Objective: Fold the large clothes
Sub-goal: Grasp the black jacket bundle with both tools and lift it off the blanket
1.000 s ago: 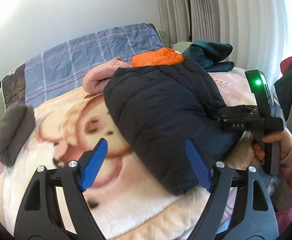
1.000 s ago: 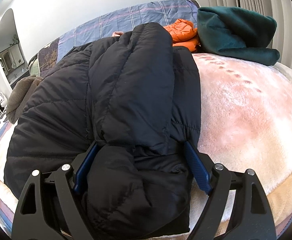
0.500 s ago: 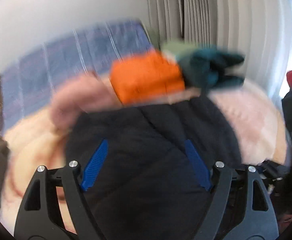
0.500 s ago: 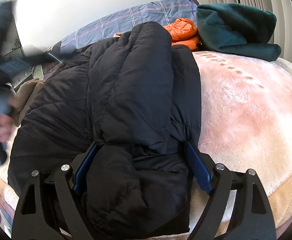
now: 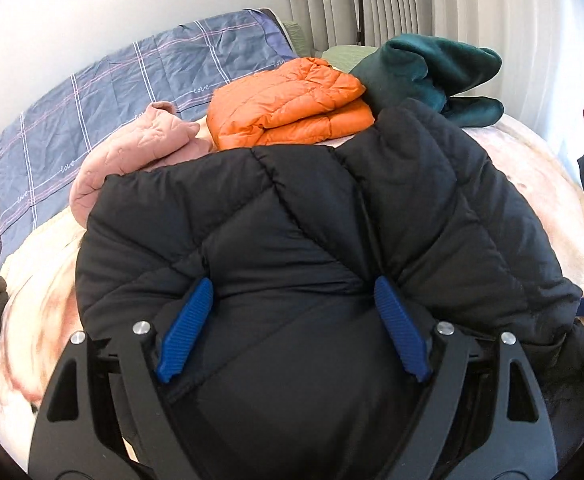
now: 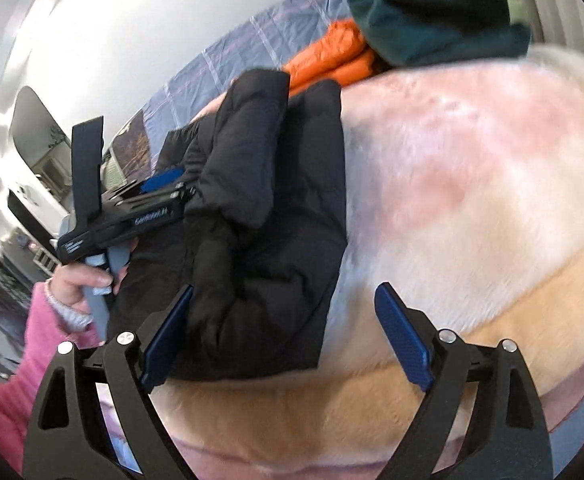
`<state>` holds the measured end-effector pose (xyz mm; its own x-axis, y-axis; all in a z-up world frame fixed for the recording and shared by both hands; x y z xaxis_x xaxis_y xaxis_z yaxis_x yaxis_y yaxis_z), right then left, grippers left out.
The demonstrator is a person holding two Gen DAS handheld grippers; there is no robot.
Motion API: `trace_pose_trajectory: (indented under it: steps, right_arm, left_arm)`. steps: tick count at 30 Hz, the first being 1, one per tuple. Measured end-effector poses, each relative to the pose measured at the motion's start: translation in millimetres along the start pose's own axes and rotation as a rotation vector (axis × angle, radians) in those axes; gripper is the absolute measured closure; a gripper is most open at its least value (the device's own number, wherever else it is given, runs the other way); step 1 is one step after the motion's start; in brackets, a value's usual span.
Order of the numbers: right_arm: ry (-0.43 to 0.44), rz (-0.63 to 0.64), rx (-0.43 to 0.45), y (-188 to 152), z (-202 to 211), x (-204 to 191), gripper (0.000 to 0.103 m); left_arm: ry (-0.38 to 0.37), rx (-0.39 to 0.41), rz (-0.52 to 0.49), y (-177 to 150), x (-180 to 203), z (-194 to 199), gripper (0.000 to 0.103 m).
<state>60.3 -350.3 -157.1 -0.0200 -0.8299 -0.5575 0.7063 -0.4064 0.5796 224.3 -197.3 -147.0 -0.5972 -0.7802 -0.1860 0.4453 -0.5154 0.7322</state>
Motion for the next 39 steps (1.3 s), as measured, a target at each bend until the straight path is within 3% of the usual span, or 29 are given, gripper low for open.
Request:
trace_pose_trajectory:
  steps: [6,8,18,28,31,33,35,39]
  right_arm:
    - [0.081,-0.058,-0.087,-3.0,-13.8,-15.2,0.013]
    - [0.057,-0.058,-0.115,-2.3,-20.4,-17.3,0.012]
    - [-0.007,-0.107,-0.124,-7.9,-21.4,-21.0,0.012]
    - [0.092,-0.2,-0.125,30.8,-68.1,-14.7,0.012]
    - [0.059,-0.145,-0.09,29.5,-67.0,-17.8,0.025]
    - [0.059,-0.139,-0.081,27.0,-65.2,-15.8,0.041]
    - [0.072,-0.155,-0.076,25.0,-61.2,-11.7,0.048]
    - [0.048,-0.132,-0.053,21.9,-58.4,-10.2,0.049]
  left_arm:
    - [-0.005,0.015,0.0,-3.5,-1.4,2.6,0.019]
    - [-0.006,0.018,0.0,-3.8,-1.4,2.7,0.019]
    - [-0.009,0.027,0.0,-4.4,-2.4,3.9,0.019]
    - [-0.008,0.025,0.002,-5.3,-1.8,4.1,0.018]
    - [-0.009,0.025,0.003,-5.3,-1.6,4.1,0.018]
    - [-0.013,0.025,0.004,-5.1,-0.6,3.7,0.018]
    - [-0.017,0.023,0.0,-4.5,0.9,2.7,0.018]
    - [-0.015,0.028,-0.003,-3.0,2.7,3.5,0.017]
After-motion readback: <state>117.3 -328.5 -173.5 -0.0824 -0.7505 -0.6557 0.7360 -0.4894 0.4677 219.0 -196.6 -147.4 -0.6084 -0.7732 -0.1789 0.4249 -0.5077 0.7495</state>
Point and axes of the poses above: each gripper's, at about its wrist camera, not at the fingertips, and z roughly against the way its jaws point, x to its right, y to its top, the point moved 6 cm from there along -z, roughly the way its jaws point, and after that the axes turned 4 degrees about -z, right-handed, at the moved point
